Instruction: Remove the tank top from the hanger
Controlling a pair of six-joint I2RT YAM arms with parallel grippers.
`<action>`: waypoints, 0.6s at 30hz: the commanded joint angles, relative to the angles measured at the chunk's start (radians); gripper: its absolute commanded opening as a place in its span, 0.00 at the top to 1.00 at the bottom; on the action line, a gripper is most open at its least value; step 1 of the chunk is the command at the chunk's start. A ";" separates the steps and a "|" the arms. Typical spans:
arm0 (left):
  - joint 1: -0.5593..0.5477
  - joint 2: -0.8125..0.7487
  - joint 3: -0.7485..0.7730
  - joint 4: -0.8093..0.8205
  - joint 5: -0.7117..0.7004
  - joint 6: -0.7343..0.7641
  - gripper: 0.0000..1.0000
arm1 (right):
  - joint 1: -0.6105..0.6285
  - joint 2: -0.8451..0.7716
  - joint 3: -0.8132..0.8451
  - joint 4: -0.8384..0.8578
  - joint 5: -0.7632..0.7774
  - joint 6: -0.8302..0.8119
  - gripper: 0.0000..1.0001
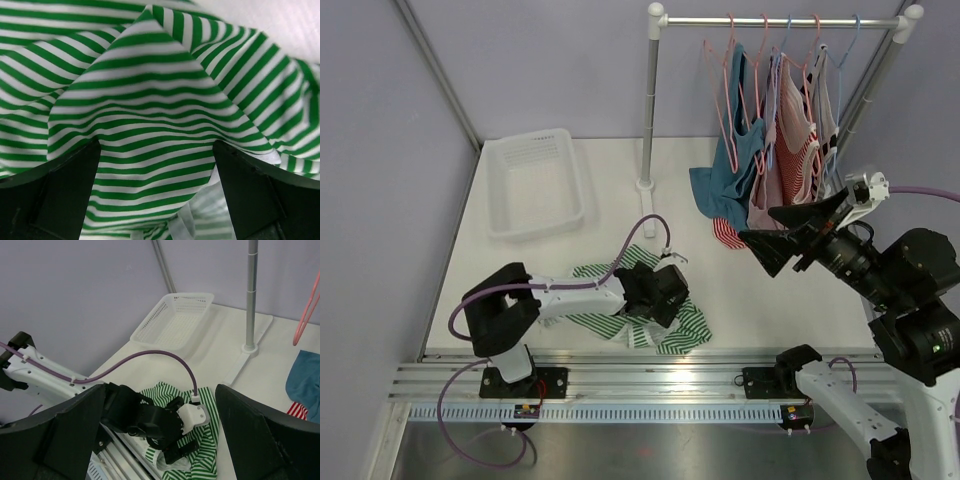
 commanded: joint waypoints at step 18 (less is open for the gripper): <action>0.000 -0.250 0.000 -0.093 -0.210 -0.118 1.00 | 0.005 -0.079 -0.011 0.080 -0.088 0.035 0.00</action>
